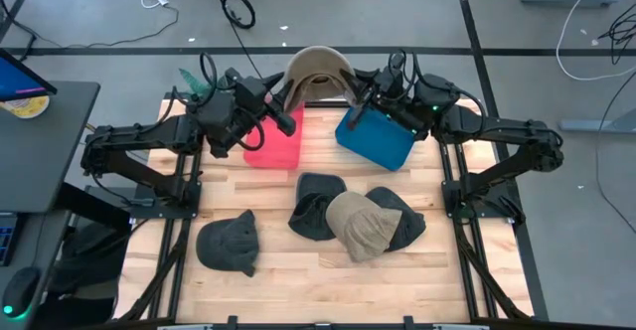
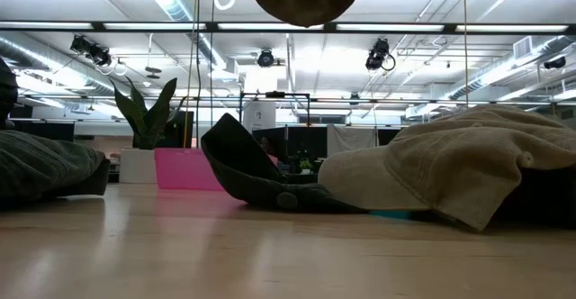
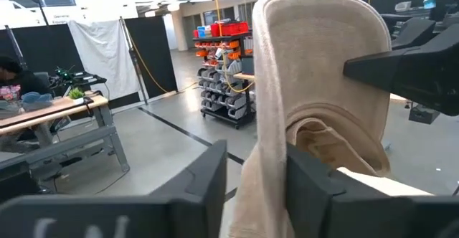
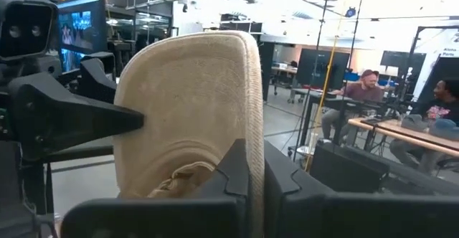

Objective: Pick & Place hat
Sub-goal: Put the left brown cap into the red bin

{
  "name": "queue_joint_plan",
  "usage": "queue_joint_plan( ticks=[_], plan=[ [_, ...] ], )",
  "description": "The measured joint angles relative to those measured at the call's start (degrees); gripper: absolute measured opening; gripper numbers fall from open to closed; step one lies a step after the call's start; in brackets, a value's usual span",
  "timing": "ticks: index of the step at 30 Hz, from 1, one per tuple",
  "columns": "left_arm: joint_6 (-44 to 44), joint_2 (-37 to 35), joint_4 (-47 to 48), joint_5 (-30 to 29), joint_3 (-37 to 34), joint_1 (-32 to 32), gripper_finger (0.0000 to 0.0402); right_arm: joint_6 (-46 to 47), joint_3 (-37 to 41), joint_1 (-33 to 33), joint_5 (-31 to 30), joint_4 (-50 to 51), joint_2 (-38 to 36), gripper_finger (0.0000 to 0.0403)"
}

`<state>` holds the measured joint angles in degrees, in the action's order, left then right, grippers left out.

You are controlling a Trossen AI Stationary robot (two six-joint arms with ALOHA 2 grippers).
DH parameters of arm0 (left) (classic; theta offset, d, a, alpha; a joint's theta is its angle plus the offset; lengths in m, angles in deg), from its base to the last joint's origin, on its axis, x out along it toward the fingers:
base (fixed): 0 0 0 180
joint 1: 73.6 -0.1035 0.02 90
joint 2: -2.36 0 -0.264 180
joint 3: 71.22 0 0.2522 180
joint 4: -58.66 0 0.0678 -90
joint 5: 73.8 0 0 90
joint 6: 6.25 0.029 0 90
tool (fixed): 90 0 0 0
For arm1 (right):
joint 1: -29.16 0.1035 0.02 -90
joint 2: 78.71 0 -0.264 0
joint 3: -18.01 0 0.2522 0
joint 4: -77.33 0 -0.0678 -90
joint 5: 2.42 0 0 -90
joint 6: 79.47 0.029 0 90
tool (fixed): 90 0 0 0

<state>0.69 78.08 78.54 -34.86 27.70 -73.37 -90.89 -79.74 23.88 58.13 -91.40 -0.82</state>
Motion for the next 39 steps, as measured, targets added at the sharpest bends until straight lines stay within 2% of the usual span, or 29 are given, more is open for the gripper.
queue_joint_plan(
  ticks=[7, 12, 18, 21, 26, 39],
  plan=[
    [-2.20, -0.45, 0.30, -0.15, 0.00, 0.06, 0.0210, -1.21, 0.00, -0.04, -2.43, 4.93, -0.82, 0.0006],
    [-3.67, -1.63, 0.16, 0.41, 0.07, 0.73, 0.0248, -1.42, 0.00, -0.33, -2.71, 8.29, -1.57, 0.0006],
    [-4.87, -2.72, 2.43, 12.07, 0.16, -0.29, 0.0260, -0.78, 0.00, -0.33, -1.51, 15.16, -1.73, 0.0006],
    [-9.72, -2.64, 11.78, 18.43, 2.41, -2.68, 0.0257, 0.42, 0.00, -0.33, -0.95, 17.86, -1.70, 0.0006],
    [-15.36, 0.50, 28.91, 25.88, 11.52, -7.17, 0.0255, 0.45, 0.00, -0.33, 0.42, 18.55, -1.70, 0.0006],
    [-15.34, 18.93, 52.81, 42.28, 46.10, -13.04, 0.0255, 1.96, 0.00, -0.39, 3.59, 18.46, -1.38, 0.0006]
  ],
)
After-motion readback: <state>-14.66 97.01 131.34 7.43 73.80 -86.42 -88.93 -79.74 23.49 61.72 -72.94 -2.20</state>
